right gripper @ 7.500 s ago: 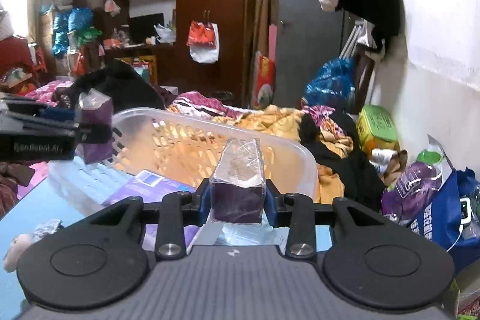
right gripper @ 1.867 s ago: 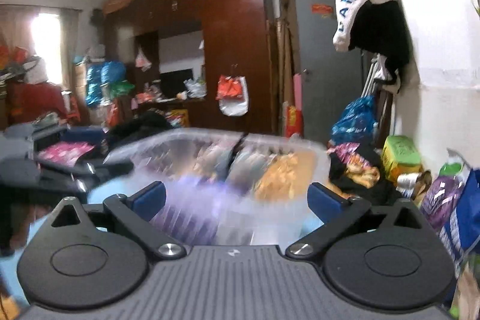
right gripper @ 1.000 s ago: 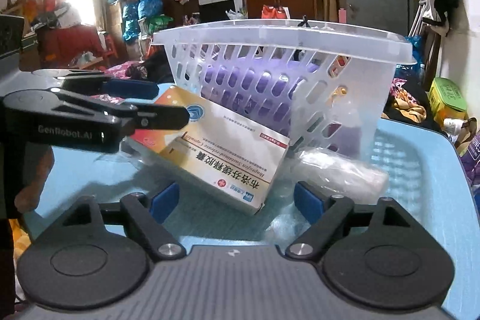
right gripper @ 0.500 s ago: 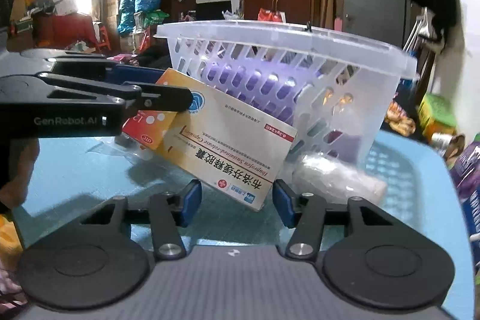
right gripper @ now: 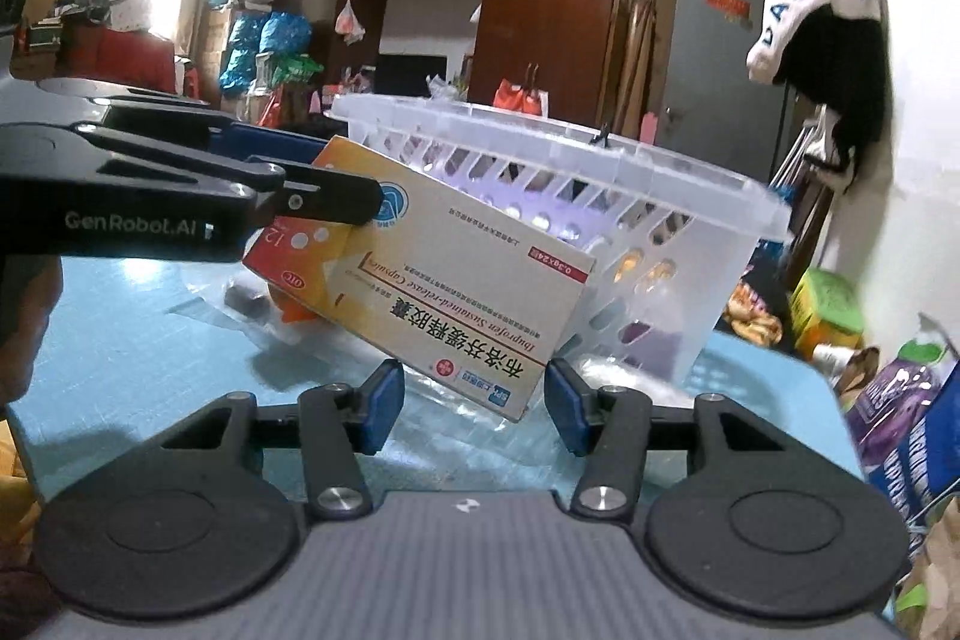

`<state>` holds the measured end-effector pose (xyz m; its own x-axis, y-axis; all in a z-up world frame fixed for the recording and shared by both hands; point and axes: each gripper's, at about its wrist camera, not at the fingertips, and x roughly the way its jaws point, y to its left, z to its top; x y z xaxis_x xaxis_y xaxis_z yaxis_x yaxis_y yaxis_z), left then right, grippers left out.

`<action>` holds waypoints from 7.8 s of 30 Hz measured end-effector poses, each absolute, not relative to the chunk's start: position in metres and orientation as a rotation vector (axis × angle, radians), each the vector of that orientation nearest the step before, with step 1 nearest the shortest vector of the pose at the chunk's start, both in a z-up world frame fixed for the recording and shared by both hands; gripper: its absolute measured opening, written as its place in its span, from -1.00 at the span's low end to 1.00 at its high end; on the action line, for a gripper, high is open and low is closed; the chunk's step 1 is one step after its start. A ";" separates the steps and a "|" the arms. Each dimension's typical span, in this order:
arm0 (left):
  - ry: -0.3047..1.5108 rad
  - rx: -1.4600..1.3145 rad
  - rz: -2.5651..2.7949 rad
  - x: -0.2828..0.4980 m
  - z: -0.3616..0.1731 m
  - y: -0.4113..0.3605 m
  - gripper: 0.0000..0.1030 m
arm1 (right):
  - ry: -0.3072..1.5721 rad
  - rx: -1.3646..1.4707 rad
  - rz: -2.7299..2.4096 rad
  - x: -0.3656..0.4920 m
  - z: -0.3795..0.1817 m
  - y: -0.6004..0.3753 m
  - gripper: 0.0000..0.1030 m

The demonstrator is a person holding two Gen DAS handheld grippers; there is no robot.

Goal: Organize objects
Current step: 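Lift the medicine box with the right tool and lower it into the basket, then open the right tool to release the box and withdraw, then grasp the orange-capped bottle with the left tool, then carry the bottle with the left tool over the basket and release it, then withdraw the left tool from the basket toward the table, then grasp the clear plastic bag on the table with the right tool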

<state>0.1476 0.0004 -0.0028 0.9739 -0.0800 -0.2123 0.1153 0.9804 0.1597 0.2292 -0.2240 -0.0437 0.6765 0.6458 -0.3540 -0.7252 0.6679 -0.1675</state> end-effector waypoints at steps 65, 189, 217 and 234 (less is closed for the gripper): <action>0.241 0.191 -0.063 0.300 0.075 0.015 -0.24 | 0.353 -0.264 0.654 0.343 0.031 -0.187 0.06; 0.330 0.018 0.076 0.233 0.072 0.058 0.81 | 0.314 0.092 0.659 0.315 0.035 -0.276 1.00; 0.632 -0.065 0.093 0.182 -0.045 0.101 0.80 | 0.666 0.000 0.677 0.323 -0.064 -0.223 1.00; 0.651 0.029 0.031 0.190 -0.045 0.075 0.36 | 0.628 -0.170 0.769 0.299 -0.059 -0.200 0.51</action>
